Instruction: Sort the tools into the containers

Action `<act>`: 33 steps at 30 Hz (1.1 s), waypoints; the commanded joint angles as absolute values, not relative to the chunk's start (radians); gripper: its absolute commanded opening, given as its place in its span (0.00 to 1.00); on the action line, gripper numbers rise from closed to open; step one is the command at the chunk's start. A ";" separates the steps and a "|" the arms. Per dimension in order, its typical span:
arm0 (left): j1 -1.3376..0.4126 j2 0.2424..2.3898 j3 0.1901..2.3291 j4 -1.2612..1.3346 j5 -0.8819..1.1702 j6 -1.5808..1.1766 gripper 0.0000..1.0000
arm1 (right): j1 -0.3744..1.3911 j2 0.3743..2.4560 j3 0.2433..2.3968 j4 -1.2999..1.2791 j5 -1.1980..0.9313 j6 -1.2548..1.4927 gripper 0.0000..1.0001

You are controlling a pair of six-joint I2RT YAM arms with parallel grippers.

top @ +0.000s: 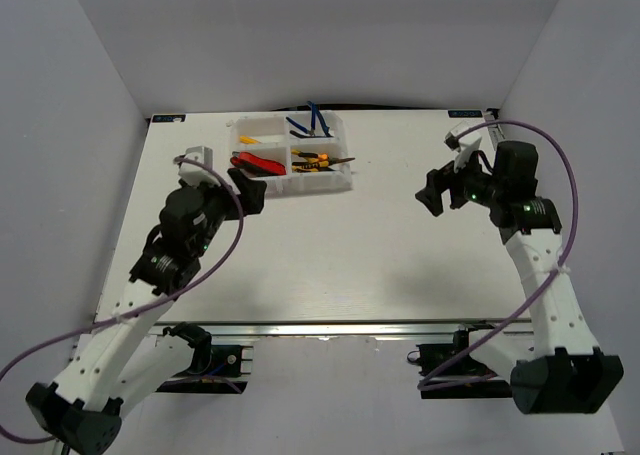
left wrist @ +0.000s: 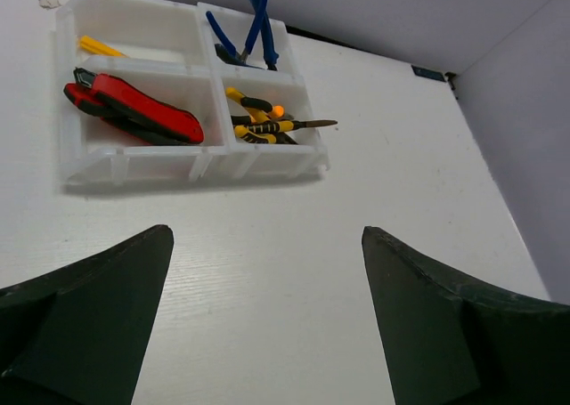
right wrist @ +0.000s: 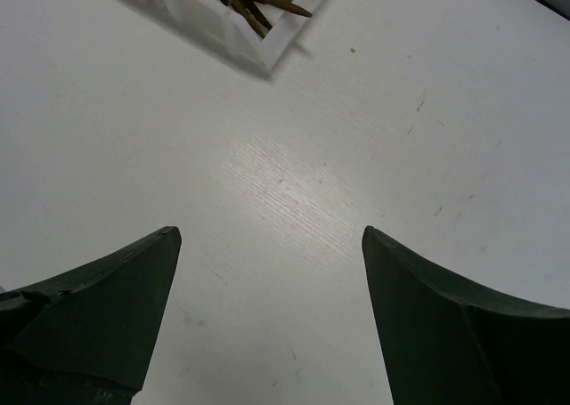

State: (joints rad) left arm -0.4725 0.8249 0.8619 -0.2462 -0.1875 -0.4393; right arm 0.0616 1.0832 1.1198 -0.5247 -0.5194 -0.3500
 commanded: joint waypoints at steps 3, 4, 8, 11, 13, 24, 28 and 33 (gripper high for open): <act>-0.469 0.710 0.801 -0.270 -0.209 -0.491 0.98 | 0.058 0.957 1.048 -0.477 -0.374 -0.213 0.89; -0.469 0.706 0.799 -0.270 -0.206 -0.492 0.98 | 0.058 0.942 1.048 -0.482 -0.341 -0.183 0.89; -0.469 0.699 0.798 -0.261 -0.189 -0.491 0.98 | 0.058 0.933 1.071 -0.557 -0.293 -0.147 0.89; -0.469 0.713 0.805 -0.258 -0.172 -0.499 0.98 | 0.058 0.937 1.092 -0.600 -0.262 -0.132 0.89; -0.469 0.721 0.805 -0.256 -0.161 -0.505 0.98 | 0.058 0.930 1.086 -0.604 -0.232 -0.124 0.89; -0.469 0.695 0.784 -0.241 -0.160 -0.538 0.98 | 0.058 0.845 0.993 -0.512 -0.213 -0.089 0.89; -0.469 0.686 0.775 -0.244 -0.167 -0.554 0.98 | 0.058 0.838 0.968 -0.505 -0.218 -0.087 0.89; -0.469 0.675 0.769 -0.241 -0.178 -0.552 0.98 | 0.058 0.838 0.951 -0.491 -0.235 -0.083 0.89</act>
